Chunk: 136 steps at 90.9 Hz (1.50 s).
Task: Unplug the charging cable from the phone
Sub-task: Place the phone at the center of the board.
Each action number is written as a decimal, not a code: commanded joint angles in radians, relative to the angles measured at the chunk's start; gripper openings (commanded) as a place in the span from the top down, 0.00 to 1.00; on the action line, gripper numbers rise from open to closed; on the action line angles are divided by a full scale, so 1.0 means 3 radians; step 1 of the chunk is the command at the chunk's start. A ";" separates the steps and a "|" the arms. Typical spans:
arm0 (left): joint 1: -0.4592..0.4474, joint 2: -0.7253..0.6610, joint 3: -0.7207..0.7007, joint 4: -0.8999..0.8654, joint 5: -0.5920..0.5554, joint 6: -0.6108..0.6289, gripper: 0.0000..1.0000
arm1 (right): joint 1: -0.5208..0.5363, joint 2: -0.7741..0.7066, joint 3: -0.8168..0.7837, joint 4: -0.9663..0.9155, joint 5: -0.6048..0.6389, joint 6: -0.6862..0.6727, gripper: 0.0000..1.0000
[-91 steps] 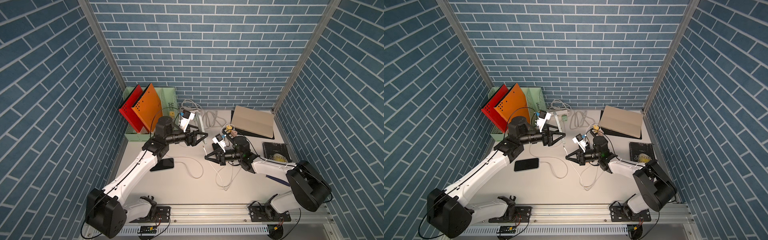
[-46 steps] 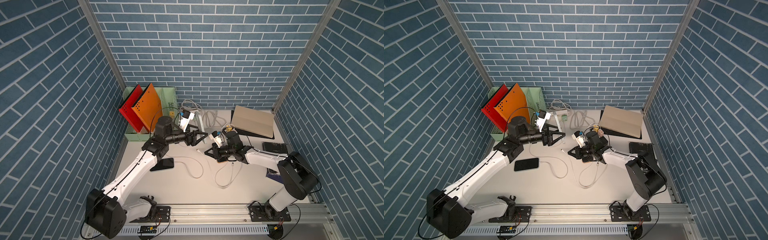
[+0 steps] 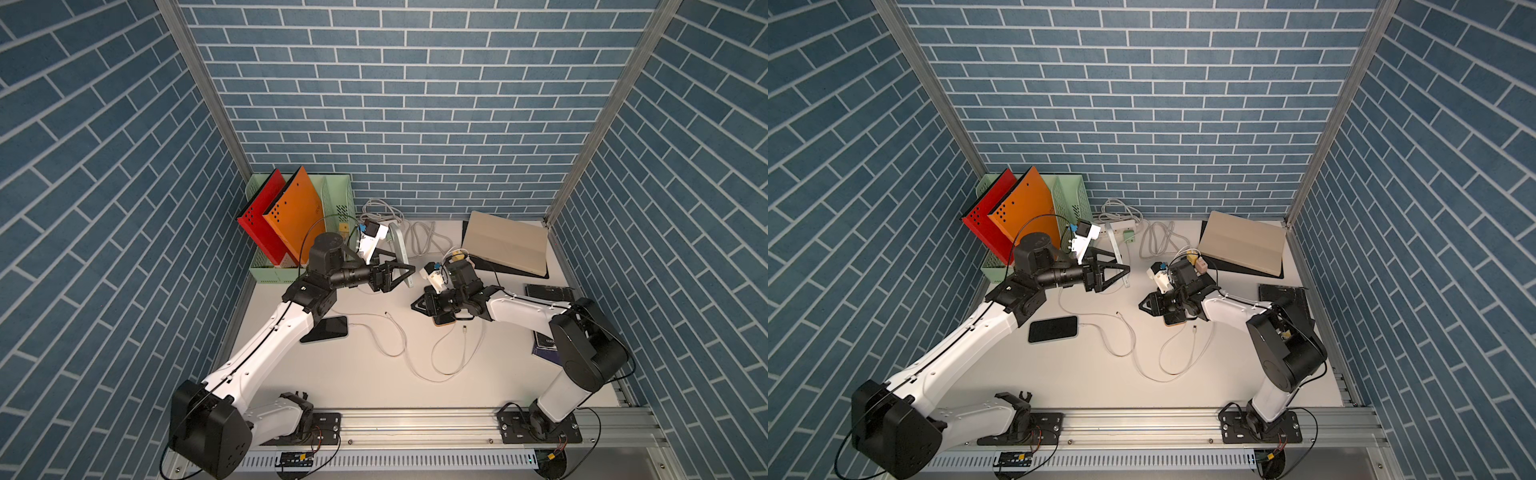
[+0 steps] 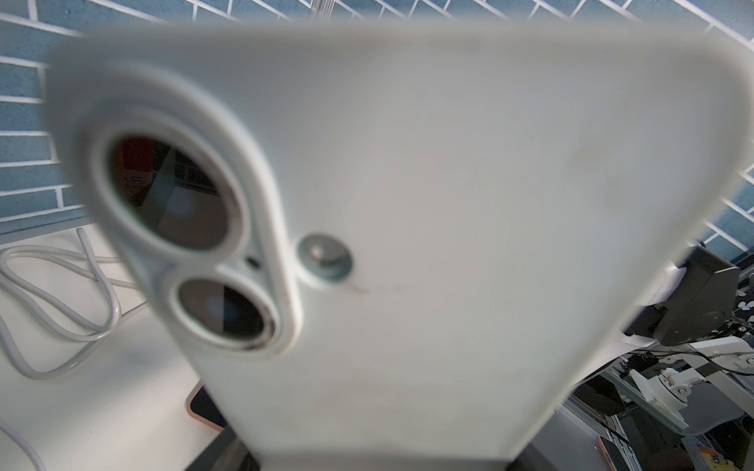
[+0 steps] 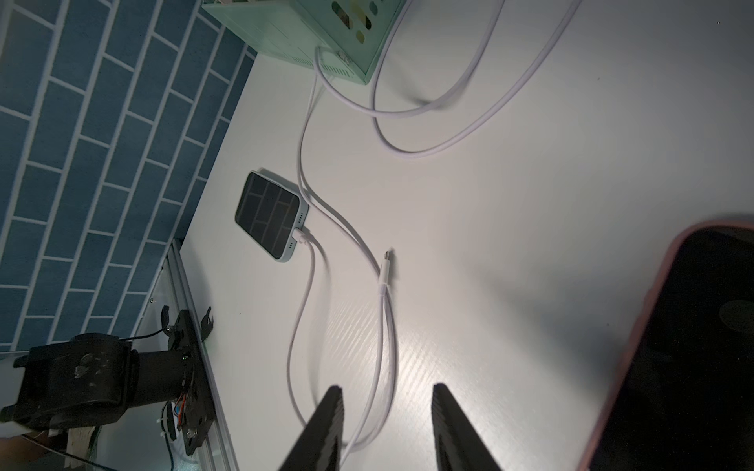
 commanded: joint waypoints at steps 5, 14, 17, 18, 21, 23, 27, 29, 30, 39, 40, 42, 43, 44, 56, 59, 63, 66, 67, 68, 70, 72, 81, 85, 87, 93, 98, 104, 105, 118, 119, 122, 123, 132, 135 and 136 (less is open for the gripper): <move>0.0015 -0.0079 0.0002 0.0200 0.0208 0.0006 1.00 | -0.0157 -0.0279 0.0127 0.0106 -0.0389 -0.0063 0.42; 0.0018 -0.0071 -0.0003 0.0202 0.0295 0.0025 1.00 | -0.0226 -0.0406 0.0124 0.0367 -0.0767 -0.0050 0.28; 0.0016 -0.0068 -0.0003 0.0205 0.0319 0.0027 1.00 | -0.0246 -0.0440 0.0124 0.0459 -0.0854 -0.0035 0.24; 0.0018 -0.0069 -0.0003 0.0209 0.0328 0.0033 1.00 | -0.0254 -0.0453 0.0123 0.0484 -0.0884 -0.0033 0.23; 0.0018 -0.0064 -0.0003 0.0207 0.0355 0.0030 1.00 | -0.0271 -0.0485 0.0124 0.0569 -0.0956 -0.0010 0.19; 0.0016 -0.0063 -0.0003 0.0207 0.0375 0.0032 1.00 | -0.0290 -0.0507 0.0122 0.0617 -0.1007 0.0004 0.17; 0.0016 -0.0060 -0.0003 0.0207 0.0409 0.0032 1.00 | -0.0330 -0.0541 0.0122 0.0731 -0.1095 0.0059 0.13; 0.0019 -0.0061 -0.0003 0.0207 0.0423 0.0033 1.00 | -0.0347 -0.0563 0.0119 0.0792 -0.1143 0.0094 0.12; 0.0017 -0.0063 -0.0003 0.0207 0.0429 0.0038 1.00 | -0.0355 -0.0571 0.0120 0.0837 -0.1169 0.0116 0.11; 0.0012 -0.0056 -0.0001 0.0211 0.0505 0.0039 1.00 | -0.0425 -0.0651 0.0093 0.1227 -0.1377 0.0324 0.01; 0.0011 -0.0053 0.0001 0.0212 0.0516 0.0041 1.00 | -0.0430 -0.0658 0.0094 0.1277 -0.1398 0.0351 0.01; 0.0011 -0.0048 0.0002 0.0212 0.0535 0.0039 1.00 | -0.0438 -0.0674 0.0090 0.1361 -0.1443 0.0399 0.01; 0.0013 -0.0046 0.0002 0.0212 0.0549 0.0038 1.00 | -0.0440 -0.0682 0.0087 0.1405 -0.1475 0.0424 0.01; 0.0011 -0.0040 0.0002 0.0212 0.0558 0.0038 1.00 | -0.0440 -0.0687 0.0086 0.1453 -0.1506 0.0449 0.01; -0.0009 -0.0032 0.0007 0.0217 0.0665 0.0050 1.00 | -0.0441 -0.0696 0.0085 0.2147 -0.1833 0.0927 0.00; -0.0019 -0.0033 0.0010 0.0221 0.0670 0.0048 1.00 | -0.0442 -0.0694 0.0074 0.2314 -0.1888 0.1041 0.00; -0.0034 -0.0022 0.0019 0.0207 0.0673 0.0059 1.00 | -0.0442 -0.0696 0.0068 0.2540 -0.1924 0.1195 0.00; -0.0047 -0.0011 0.0040 0.0174 0.0678 0.0096 1.00 | -0.0441 -0.0688 0.0057 0.2703 -0.1943 0.1309 0.01; -0.0052 -0.0007 0.0044 0.0155 0.0677 0.0105 1.00 | -0.0438 -0.0687 0.0053 0.2754 -0.1950 0.1344 0.01; -0.0057 -0.0003 0.0054 0.0135 0.0673 0.0118 1.00 | -0.0434 -0.0687 0.0048 0.2800 -0.1956 0.1377 0.00; -0.0071 0.0007 0.0067 0.0104 0.0667 0.0143 1.00 | -0.0435 -0.0682 0.0045 0.2903 -0.1967 0.1452 0.00; -0.0085 0.0022 0.0078 0.0080 0.0666 0.0159 1.00 | -0.0429 -0.0682 0.0044 0.2989 -0.1971 0.1511 0.00; -0.0125 0.0092 0.0107 0.0060 0.0673 0.0164 1.00 | -0.0371 -0.0674 0.0098 0.3053 -0.1955 0.1557 0.00; -0.0144 0.0115 0.0121 0.0058 0.0675 0.0163 1.00 | -0.0335 -0.0661 0.0130 0.3049 -0.1958 0.1554 0.01; -0.0150 0.0127 0.0126 0.0056 0.0675 0.0165 1.00 | -0.0321 -0.0654 0.0143 0.3044 -0.1957 0.1557 0.00; -0.0160 0.0143 0.0139 0.0052 0.0675 0.0170 1.00 | -0.0295 -0.0635 0.0172 0.3040 -0.1952 0.1555 0.01; -0.0164 0.0149 0.0144 0.0053 0.0675 0.0174 1.00 | -0.0281 -0.0614 0.0198 0.3033 -0.1947 0.1555 0.00; -0.0171 0.0157 0.0145 0.0054 0.0675 0.0176 1.00 | -0.0258 -0.0595 0.0228 0.3032 -0.1947 0.1553 0.00; -0.0170 0.0159 0.0145 0.0056 0.0675 0.0176 1.00 | -0.0252 -0.0592 0.0236 0.3034 -0.1947 0.1553 0.00; -0.0193 0.0180 0.0140 0.0054 0.0671 0.0175 1.00 | -0.0190 -0.0522 0.0325 0.3029 -0.1942 0.1550 0.01; -0.0194 0.0180 0.0140 0.0054 0.0671 0.0173 1.00 | -0.0188 -0.0514 0.0330 0.3027 -0.1942 0.1552 0.01; -0.0202 0.0185 0.0144 0.0053 0.0666 0.0173 1.00 | -0.0182 -0.0494 0.0348 0.3027 -0.1941 0.1552 0.00; -0.0204 0.0185 0.0145 0.0056 0.0666 0.0172 1.00 | -0.0181 -0.0488 0.0355 0.3026 -0.1941 0.1553 0.01; -0.0222 0.0199 0.0164 0.0053 0.0665 0.0178 1.00 | -0.0160 -0.0435 0.0406 0.3015 -0.1940 0.1548 0.00; -0.0228 0.0205 0.0168 0.0053 0.0665 0.0174 1.00 | -0.0158 -0.0420 0.0415 0.3011 -0.1941 0.1553 0.00; -0.0227 0.0205 0.0169 0.0050 0.0665 0.0175 1.00 | -0.0156 -0.0415 0.0416 0.3008 -0.1941 0.1553 0.00</move>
